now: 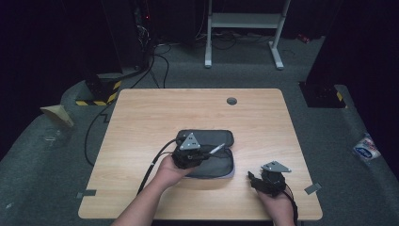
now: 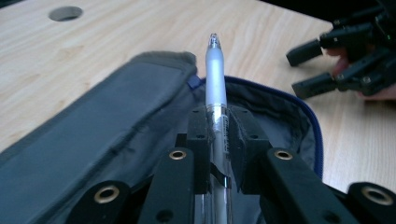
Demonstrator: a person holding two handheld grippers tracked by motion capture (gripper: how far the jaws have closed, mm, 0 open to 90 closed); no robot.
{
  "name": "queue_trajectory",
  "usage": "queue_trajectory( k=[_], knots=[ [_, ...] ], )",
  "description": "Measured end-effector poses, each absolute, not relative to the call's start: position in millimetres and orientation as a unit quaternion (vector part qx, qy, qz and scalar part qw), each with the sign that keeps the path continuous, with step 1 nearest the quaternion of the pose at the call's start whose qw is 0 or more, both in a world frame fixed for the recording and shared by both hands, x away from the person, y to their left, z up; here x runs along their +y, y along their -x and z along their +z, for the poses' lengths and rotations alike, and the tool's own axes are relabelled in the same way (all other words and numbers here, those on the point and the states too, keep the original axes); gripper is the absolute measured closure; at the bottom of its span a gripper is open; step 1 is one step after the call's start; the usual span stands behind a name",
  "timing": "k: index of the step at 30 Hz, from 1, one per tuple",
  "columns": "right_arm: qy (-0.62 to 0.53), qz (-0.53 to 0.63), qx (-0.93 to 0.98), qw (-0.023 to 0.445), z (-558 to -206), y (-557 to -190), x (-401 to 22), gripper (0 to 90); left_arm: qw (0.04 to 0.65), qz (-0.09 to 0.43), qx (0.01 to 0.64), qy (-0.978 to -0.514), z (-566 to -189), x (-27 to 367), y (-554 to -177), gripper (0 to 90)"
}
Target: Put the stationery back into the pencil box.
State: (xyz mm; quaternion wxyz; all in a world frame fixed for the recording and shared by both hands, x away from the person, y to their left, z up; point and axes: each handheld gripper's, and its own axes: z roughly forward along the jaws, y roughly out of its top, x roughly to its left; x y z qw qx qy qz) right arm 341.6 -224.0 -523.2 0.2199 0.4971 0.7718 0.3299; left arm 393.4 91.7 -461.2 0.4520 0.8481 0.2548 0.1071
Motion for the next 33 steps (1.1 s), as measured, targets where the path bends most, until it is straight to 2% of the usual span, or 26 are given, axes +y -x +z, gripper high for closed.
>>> queue_trajectory(
  k=[12,25,28,33],
  knots=[
    [-0.496,0.329,0.772,0.221,-523.2,-341.6,-224.2,34.3,0.439,0.123,0.242,-0.856,-465.0,89.4,-386.3,78.8],
    [-0.496,0.329,0.772,0.221,-523.1,-341.5,-224.1,34.4,0.435,0.114,0.237,-0.861,-470.0,89.5,-386.2,78.3],
    [-0.496,0.329,0.772,0.221,-523.2,-341.5,-224.1,34.4,0.439,0.107,0.249,-0.857,-470.1,90.2,-387.9,70.9],
    [-0.496,0.329,0.772,0.221,-523.2,-341.6,-224.1,34.4,0.44,0.117,0.257,-0.852,-469.9,94.2,-388.3,68.6]
  ],
)
